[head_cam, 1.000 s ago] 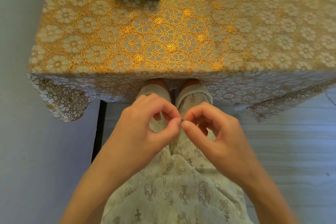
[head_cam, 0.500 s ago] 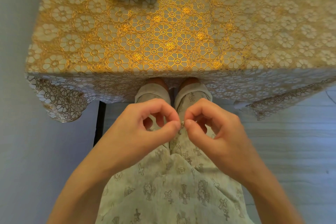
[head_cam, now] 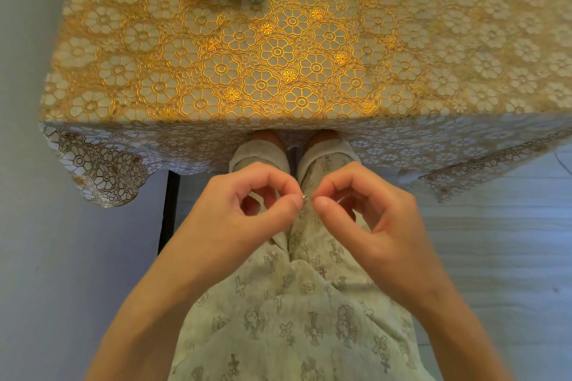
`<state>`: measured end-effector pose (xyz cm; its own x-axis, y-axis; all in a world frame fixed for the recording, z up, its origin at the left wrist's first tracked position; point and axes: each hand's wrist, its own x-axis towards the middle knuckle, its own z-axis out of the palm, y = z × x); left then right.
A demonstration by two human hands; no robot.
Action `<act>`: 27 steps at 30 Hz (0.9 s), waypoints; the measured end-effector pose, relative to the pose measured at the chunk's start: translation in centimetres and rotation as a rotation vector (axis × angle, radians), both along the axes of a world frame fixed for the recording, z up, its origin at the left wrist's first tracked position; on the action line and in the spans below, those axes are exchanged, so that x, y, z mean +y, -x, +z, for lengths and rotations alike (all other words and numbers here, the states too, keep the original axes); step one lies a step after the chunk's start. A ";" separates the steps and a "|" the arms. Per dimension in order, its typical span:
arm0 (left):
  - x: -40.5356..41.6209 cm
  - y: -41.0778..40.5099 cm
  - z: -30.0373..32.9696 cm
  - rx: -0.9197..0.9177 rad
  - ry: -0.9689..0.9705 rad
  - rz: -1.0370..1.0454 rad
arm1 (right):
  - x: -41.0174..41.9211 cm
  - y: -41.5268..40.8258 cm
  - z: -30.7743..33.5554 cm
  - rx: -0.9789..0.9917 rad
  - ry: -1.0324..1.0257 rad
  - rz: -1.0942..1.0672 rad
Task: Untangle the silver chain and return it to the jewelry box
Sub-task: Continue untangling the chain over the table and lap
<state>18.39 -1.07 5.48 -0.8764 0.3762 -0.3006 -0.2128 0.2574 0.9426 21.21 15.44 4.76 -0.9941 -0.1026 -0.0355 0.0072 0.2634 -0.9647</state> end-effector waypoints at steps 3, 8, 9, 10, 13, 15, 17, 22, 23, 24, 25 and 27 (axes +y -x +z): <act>0.0 0.0 0.0 0.054 0.031 -0.010 | -0.1 0.0 -0.1 -0.009 -0.014 0.003; 0.0 0.0 0.0 0.242 0.187 -0.034 | -0.2 0.0 -0.2 -0.070 0.003 -0.034; 0.1 -0.1 0.0 0.272 0.218 -0.035 | -0.2 -0.1 -0.3 -0.087 0.005 -0.040; 0.1 -0.1 0.0 0.302 0.251 -0.036 | -0.2 -0.1 -0.3 -0.104 0.010 -0.046; 0.4 -0.3 -0.2 0.355 0.315 -0.027 | -0.4 -0.1 -0.4 -0.139 0.008 -0.073; 0.5 -0.4 -0.3 0.357 0.316 -0.012 | -0.6 -0.1 -0.5 -0.139 -0.019 -0.091; 0.7 -0.6 -0.4 0.345 0.299 0.000 | -0.8 -0.2 -0.6 -0.136 -0.039 -0.097; 1.1 -0.8 -0.8 0.207 0.145 0.094 | -1.0 -0.3 -0.8 -0.171 0.045 -0.124; 1.1 -0.8 -0.9 0.154 0.087 0.119 | -1.0 -0.3 -0.8 -0.184 0.070 -0.132; 1.1 -0.8 -1.0 0.100 0.026 0.141 | -1.0 -0.3 -0.9 -0.197 0.095 -0.139; 1.2 -0.9 -1.1 0.049 -0.037 0.162 | -1.0 -0.3 -0.9 -0.208 0.120 -0.147; 1.1 -1.0 -1.3 -0.035 -0.142 0.202 | -0.9 -0.4 -1.0 -0.227 0.158 -0.166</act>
<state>19.37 0.06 4.19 -0.9280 0.2351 -0.2890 -0.2799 0.0720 0.9573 21.56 14.54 3.73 -0.9663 0.0380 -0.2545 0.2570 0.0875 -0.9625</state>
